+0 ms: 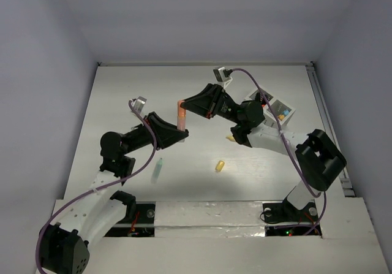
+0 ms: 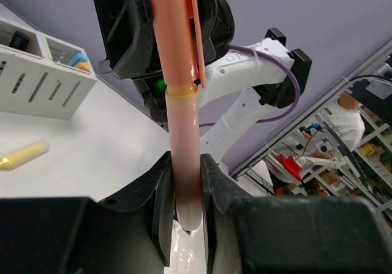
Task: Sort the stationery into containers
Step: Close the pen cap on the pen, then place the pen in the storage box.
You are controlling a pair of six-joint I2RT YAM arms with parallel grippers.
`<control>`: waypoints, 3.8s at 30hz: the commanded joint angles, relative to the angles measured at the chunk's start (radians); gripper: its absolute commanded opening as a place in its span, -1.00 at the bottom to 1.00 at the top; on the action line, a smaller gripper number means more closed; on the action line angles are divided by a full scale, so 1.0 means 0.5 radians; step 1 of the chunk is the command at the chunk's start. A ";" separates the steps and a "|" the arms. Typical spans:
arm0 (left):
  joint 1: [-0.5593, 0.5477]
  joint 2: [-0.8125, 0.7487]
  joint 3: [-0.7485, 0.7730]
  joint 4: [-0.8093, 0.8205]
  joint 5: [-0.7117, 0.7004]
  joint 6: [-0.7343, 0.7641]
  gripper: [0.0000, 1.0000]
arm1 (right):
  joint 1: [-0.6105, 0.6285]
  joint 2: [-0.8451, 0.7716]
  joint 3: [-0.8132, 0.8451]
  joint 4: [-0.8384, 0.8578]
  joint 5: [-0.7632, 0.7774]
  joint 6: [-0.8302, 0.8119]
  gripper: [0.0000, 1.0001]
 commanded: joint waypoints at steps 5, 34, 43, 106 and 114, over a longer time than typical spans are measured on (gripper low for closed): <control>0.013 -0.044 0.029 0.656 -0.121 -0.218 -1.00 | 0.099 -0.089 -0.101 0.756 -0.131 -0.081 -1.00; 0.013 -0.032 0.234 0.484 -0.084 -0.191 -1.00 | 0.256 -0.455 -0.291 -1.060 -0.128 -0.986 -1.00; 0.031 -0.029 0.381 0.286 -0.066 -0.053 -1.00 | 0.437 -0.396 -0.276 -1.477 -0.021 -1.177 -1.00; -0.251 -0.741 0.391 -1.970 -0.992 1.463 0.98 | -0.912 -1.114 -0.337 -2.351 2.243 -1.809 -1.00; -0.380 -0.845 0.373 -1.982 -1.072 1.439 0.98 | -1.235 -0.906 -0.218 -2.468 2.302 -1.962 -1.00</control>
